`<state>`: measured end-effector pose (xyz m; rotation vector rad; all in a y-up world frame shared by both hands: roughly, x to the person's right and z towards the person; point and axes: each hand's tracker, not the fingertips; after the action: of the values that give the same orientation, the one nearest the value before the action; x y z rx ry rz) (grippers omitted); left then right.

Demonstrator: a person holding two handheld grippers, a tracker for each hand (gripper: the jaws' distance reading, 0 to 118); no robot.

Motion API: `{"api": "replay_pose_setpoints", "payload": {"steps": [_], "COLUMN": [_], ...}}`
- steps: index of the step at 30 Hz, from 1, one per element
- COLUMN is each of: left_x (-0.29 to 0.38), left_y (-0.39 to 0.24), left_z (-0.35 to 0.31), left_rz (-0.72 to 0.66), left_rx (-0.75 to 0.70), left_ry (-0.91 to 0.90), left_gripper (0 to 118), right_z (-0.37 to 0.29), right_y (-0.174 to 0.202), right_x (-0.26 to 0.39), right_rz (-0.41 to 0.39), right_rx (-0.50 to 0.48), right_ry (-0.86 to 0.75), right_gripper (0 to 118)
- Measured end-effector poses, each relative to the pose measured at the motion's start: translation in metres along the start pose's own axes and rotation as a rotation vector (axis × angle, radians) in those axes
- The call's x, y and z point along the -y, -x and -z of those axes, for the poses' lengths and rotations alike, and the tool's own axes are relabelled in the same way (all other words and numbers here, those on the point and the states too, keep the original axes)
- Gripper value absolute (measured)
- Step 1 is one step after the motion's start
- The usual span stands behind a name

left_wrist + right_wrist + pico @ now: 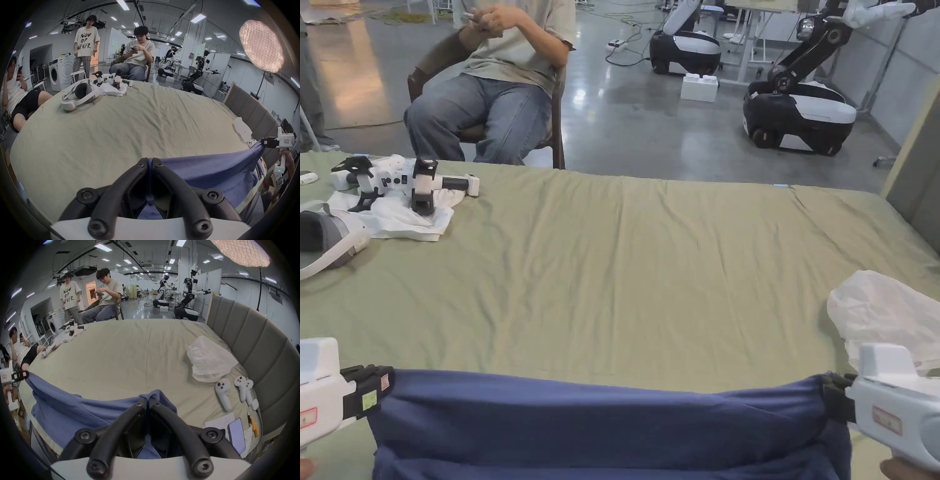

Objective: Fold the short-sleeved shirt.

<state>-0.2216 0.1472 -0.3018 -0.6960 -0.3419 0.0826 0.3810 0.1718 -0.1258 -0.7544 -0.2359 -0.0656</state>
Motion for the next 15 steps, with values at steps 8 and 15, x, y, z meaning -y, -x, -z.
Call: {"api": "replay_pose_setpoints", "payload": {"steps": [8,15], "left_x": [0.064,0.112], "left_y": [0.005,0.012], "left_z": [-0.030,-0.036], "left_rz": [0.027,0.046], "left_rx": [0.006,-0.021], "left_ry": [0.051,0.178], "left_gripper": [0,1], "right_z": [-0.037,-0.041], "right_y": [0.009,0.016], "right_x": [0.078,0.130], "right_rz": [-0.046,-0.078], "right_rx": [0.019,0.038], "right_ry": [0.136,0.270], "right_gripper": [0,0]}}
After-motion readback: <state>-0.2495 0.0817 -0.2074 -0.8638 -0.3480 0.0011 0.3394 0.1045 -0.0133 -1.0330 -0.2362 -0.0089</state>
